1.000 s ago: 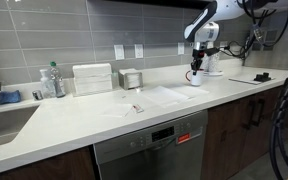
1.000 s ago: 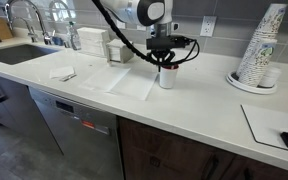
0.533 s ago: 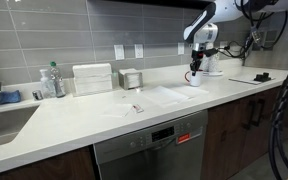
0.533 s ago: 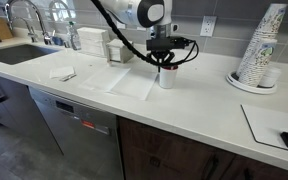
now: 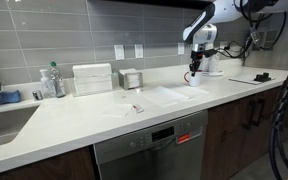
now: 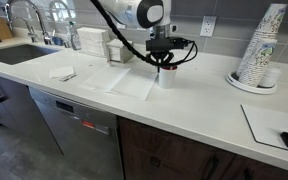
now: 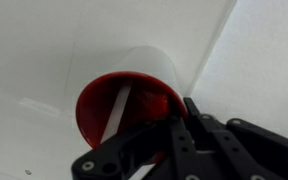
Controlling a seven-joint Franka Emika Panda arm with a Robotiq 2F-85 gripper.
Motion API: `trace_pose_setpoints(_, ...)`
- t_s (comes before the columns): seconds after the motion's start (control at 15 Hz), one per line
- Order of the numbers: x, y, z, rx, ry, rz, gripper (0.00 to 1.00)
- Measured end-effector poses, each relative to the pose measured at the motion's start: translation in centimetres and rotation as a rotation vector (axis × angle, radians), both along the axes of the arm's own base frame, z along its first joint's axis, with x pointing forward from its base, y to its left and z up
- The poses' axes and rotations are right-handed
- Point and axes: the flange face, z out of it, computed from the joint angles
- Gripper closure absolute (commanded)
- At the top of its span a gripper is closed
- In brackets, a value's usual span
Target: Move the white mug from on top of the paper towel to the counter
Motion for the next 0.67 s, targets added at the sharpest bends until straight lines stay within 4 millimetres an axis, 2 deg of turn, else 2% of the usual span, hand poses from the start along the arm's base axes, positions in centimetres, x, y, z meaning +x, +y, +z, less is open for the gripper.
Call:
trace_pose_setpoints(0.07, 0.0, 0.0, 0.1, -0.001, -0.001, 0.001, 0.67)
trace_pose_setpoints(0.13, 0.1, 0.1, 0.2, -0.002, -0.003, 0.002, 0.61)
trace_pose_setpoints(0.2, 0.2, 0.1, 0.4, -0.003, -0.007, 0.003, 0.63)
trace_pose_setpoints(0.27, 0.2, 0.1, 0.6, -0.005, -0.012, 0.003, 0.56)
trace_pose_setpoints(0.33, 0.3, 0.1, 0.9, -0.007, -0.017, 0.004, 0.47)
trace_pose_setpoints(0.4, 0.4, 0.1, 1.1, -0.008, -0.02, 0.005, 0.34)
trace_pose_setpoints(0.67, 0.0, 0.5, 1.8, 0.016, 0.008, 0.004, 0.05)
